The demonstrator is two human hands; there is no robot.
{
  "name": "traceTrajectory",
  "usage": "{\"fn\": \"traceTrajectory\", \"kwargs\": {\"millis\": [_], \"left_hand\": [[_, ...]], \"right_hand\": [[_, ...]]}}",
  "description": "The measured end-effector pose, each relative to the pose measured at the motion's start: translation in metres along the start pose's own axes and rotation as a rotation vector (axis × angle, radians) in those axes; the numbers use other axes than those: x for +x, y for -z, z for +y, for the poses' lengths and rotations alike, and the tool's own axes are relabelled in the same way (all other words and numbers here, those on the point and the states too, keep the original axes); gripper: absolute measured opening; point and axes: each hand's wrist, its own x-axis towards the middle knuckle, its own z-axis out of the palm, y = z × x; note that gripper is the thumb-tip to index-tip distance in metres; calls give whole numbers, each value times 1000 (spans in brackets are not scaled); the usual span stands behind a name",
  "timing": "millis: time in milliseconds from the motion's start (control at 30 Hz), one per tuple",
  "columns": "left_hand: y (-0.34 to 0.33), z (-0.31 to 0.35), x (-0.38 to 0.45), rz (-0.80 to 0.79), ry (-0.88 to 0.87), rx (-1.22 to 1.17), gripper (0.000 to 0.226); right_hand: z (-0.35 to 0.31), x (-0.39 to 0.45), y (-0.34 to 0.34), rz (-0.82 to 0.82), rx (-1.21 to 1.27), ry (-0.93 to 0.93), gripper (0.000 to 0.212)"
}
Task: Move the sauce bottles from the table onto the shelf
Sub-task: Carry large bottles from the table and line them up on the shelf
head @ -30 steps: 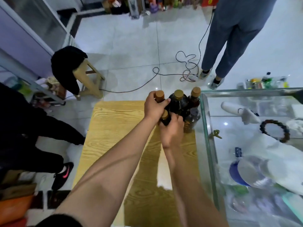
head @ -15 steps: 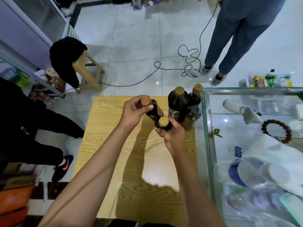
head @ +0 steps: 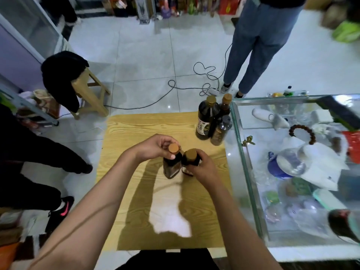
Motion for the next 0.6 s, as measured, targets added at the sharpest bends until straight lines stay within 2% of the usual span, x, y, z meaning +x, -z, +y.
{"fn": "traceTrajectory", "kwargs": {"millis": [100, 233, 400, 500, 600], "left_hand": [[-11, -7, -5, 109, -37, -49, 44], [-38, -34, -6, 354, 9, 46, 61], [-65, -59, -10, 685, 127, 134, 56], [-71, -76, -17, 735, 121, 121, 52], [-67, -79, -25, 671, 47, 103, 42]], "right_hand": [[-3, 1, -14, 71, -133, 39, 43], [-3, 0, -25, 106, -213, 28, 43], [2, -9, -34, 178, -295, 39, 36], [5, -18, -43, 228, -331, 49, 44], [3, -35, -50, 268, -308, 56, 40]]}}
